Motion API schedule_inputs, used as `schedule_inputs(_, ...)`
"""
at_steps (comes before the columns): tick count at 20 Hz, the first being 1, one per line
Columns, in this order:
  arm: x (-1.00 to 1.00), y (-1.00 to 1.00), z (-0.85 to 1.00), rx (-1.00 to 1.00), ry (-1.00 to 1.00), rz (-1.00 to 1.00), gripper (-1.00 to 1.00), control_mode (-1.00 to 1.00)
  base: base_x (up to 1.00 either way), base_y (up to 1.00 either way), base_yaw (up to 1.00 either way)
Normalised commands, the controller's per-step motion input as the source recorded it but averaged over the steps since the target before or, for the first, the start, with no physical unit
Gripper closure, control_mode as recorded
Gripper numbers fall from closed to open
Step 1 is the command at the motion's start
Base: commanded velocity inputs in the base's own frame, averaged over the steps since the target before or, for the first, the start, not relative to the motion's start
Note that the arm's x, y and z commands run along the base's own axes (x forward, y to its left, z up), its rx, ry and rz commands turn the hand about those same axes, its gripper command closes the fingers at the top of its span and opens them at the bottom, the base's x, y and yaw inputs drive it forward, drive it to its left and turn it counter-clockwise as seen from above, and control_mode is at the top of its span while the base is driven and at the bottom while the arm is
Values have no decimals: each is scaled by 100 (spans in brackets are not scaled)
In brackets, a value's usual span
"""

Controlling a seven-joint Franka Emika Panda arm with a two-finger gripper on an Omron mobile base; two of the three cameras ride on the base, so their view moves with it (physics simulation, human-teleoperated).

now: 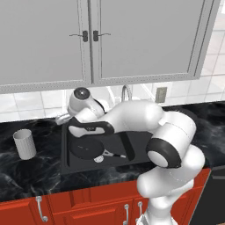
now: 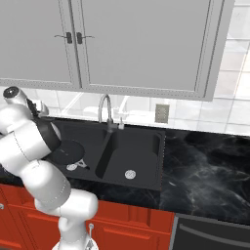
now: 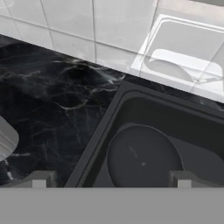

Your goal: Place the pan in the left basin and the glass cup in the right basin of the sink.

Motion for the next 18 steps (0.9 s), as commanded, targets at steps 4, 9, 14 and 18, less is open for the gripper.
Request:
schedule_inputs(4,0,26,15,0,0,0,-100,-100,0,0,0)
schedule_inputs(9,0,30,13,0,0,0,-100,-100,0,0,0)
schedule_inputs(14,0,38,1,0,0,0,-100,-100,0,0,0)
schedule_inputs(18,0,42,0,0,0,0,-100,-100,0,0,0)
